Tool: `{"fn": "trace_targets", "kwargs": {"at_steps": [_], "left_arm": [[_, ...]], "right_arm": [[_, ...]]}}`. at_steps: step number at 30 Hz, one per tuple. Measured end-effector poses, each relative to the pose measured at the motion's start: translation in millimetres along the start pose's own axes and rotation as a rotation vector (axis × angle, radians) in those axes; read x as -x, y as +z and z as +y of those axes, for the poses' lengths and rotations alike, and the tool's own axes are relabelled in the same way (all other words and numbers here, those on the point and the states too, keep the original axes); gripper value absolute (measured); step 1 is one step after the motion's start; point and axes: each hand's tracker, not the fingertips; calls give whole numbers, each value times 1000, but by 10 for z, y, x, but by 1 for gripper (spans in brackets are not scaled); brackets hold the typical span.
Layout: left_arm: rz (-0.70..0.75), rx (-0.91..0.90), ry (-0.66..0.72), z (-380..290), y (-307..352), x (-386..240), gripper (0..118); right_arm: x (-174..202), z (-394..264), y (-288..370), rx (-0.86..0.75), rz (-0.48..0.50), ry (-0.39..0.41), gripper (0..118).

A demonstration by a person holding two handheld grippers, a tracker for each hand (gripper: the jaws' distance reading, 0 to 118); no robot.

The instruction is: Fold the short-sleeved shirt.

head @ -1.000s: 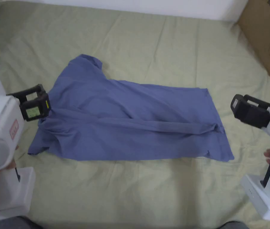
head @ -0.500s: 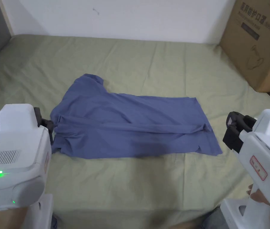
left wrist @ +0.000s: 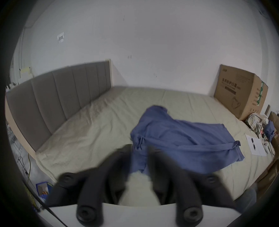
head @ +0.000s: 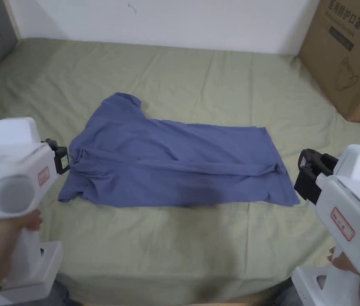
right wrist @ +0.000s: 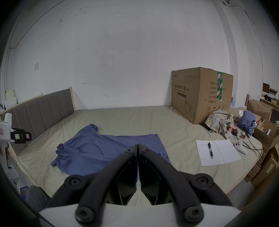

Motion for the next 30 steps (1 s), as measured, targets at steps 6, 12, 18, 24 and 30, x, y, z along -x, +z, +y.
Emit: {"fn": "trace_targets", "kwargs": {"at_steps": [6,12,18,24,30], "left_arm": [[-38,261,-26,98,-750,10,118],[60,462,-74,-131,-1630,21,118],[120,585,-44,-341,-2078,79,98],[5,644,-50,-475,-2130,13,49],[5,594,-59,-283,-1961,-46,6]], "right_arm": [[-49,-1,-181,35,5,-25,0],[-153,-70,-379,94,-13,-30,0],[-311,-229,-615,175,-43,-9,0],[-377,-312,-788,206,-62,-18,0],[-439,-211,-961,247,-69,-23,0]]}}
